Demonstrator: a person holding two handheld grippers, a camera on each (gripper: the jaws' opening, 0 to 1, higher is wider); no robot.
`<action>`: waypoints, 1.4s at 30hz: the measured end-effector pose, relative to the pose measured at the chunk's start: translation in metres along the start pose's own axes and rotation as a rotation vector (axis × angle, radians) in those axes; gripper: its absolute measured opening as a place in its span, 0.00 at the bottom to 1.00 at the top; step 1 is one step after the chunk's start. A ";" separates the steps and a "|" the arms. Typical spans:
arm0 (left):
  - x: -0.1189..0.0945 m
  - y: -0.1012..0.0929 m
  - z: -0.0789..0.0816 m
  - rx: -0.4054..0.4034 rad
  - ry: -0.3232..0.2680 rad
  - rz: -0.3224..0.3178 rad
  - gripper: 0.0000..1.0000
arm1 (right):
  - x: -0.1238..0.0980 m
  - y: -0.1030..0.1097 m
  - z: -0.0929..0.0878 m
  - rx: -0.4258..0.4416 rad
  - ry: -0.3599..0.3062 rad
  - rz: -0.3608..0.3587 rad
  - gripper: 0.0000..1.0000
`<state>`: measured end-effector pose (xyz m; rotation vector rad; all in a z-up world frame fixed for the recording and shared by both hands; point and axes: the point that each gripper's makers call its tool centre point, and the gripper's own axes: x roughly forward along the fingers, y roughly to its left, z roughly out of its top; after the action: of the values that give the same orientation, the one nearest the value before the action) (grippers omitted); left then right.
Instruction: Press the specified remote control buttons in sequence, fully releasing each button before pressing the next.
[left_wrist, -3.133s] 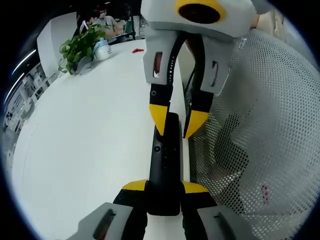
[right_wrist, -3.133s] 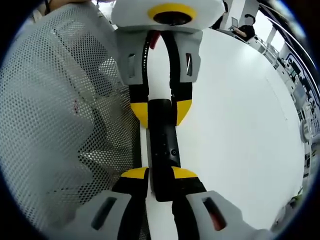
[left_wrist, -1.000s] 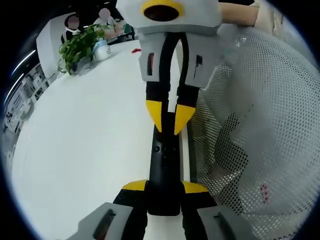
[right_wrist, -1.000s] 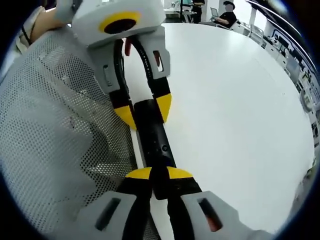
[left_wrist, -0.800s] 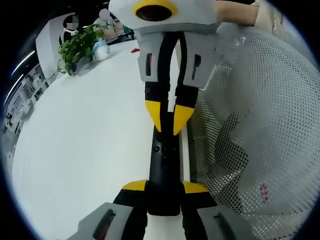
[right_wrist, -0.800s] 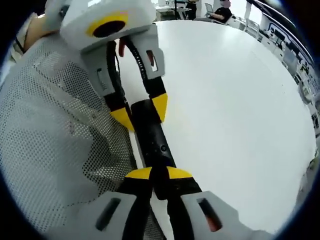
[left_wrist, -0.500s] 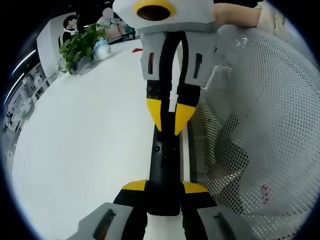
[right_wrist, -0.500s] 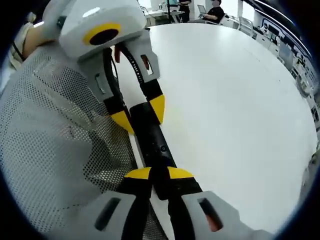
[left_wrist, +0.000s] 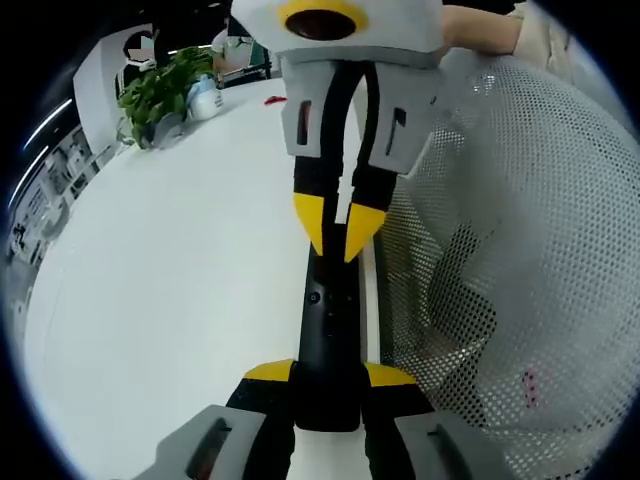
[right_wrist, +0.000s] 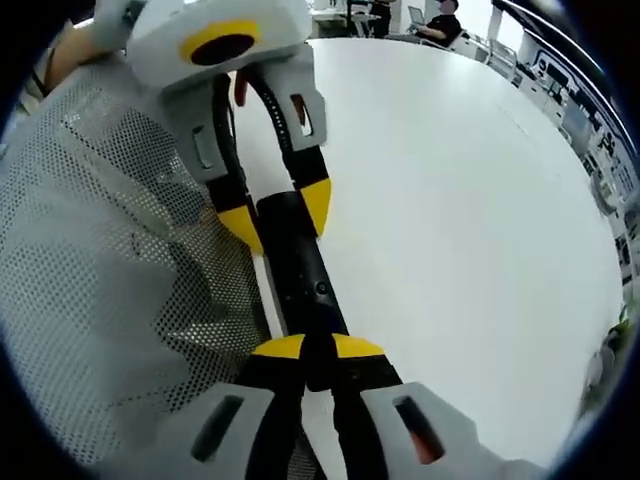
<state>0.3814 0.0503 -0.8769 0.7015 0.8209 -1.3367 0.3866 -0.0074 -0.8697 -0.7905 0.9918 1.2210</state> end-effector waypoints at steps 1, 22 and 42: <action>0.000 0.000 0.000 0.001 0.000 0.000 0.24 | 0.000 0.000 0.000 -0.005 0.003 -0.002 0.07; 0.001 0.000 0.000 0.004 0.002 -0.002 0.24 | 0.002 -0.002 0.003 -0.085 -0.013 -0.023 0.00; 0.000 0.000 0.000 0.001 0.001 0.001 0.24 | 0.003 0.000 0.009 -0.032 -0.054 -0.002 0.02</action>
<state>0.3816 0.0501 -0.8770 0.7030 0.8204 -1.3356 0.3881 0.0023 -0.8690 -0.7792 0.9289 1.2525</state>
